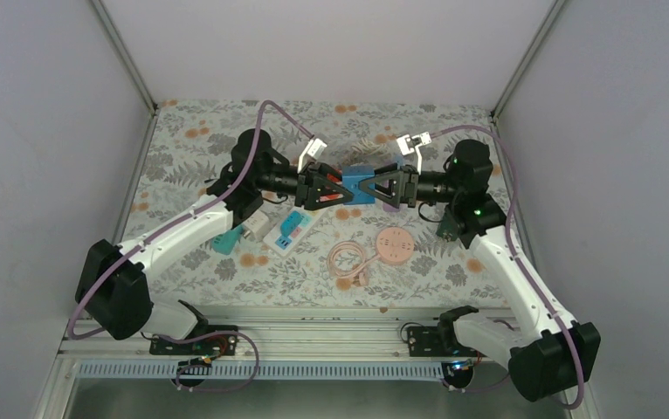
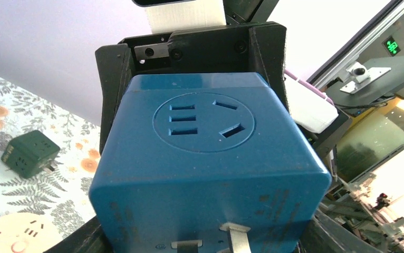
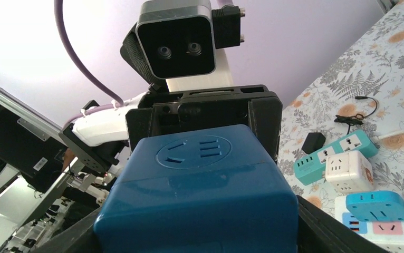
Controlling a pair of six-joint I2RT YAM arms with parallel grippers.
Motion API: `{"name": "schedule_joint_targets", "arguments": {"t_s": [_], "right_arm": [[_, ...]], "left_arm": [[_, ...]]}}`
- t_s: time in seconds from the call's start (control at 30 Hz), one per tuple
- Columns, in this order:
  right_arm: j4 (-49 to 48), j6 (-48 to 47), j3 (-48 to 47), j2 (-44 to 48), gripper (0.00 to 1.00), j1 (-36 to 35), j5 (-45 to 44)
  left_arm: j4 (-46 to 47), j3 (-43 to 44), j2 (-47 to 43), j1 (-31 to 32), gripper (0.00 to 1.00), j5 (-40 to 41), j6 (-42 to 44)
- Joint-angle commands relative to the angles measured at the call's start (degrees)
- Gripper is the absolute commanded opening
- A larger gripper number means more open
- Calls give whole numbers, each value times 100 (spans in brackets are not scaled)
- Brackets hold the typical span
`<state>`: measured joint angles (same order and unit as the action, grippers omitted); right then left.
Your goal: Insert the plug
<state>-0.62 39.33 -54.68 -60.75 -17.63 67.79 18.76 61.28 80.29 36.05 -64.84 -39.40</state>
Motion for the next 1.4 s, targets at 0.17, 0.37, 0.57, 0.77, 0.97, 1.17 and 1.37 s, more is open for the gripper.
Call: {"name": "schedule_joint_targets", "arguments": {"t_s": [0.17,0.37,0.57,0.77,0.97,1.17,1.37], "right_arm": [[-243,208,106,309,48,-67,21],[121,102,35,391,33,-65,-529],[1946,-626,-405,56,28,-61,-2532],[3420,-1177,-715,-401,23,-59,-4404],[4529,-1273,-1055,-708,23,-70,-5720],[5466,-1178,-1174,-991,22,-75,-5859],[6339,-828,-1104,-1518,16,-75,-5706]], "left_arm": [[-141,128,28,-107,55,192,194],[-1358,425,8,-124,90,1178,1035],[-2246,287,-599,-129,97,3872,1804],[-2235,-239,-1537,-125,97,5617,1989],[-2860,-465,-2472,-125,97,7652,2298],[-3912,-253,-3123,-125,98,9264,2752],[-3747,-746,-3586,-125,100,9420,2852]]}}
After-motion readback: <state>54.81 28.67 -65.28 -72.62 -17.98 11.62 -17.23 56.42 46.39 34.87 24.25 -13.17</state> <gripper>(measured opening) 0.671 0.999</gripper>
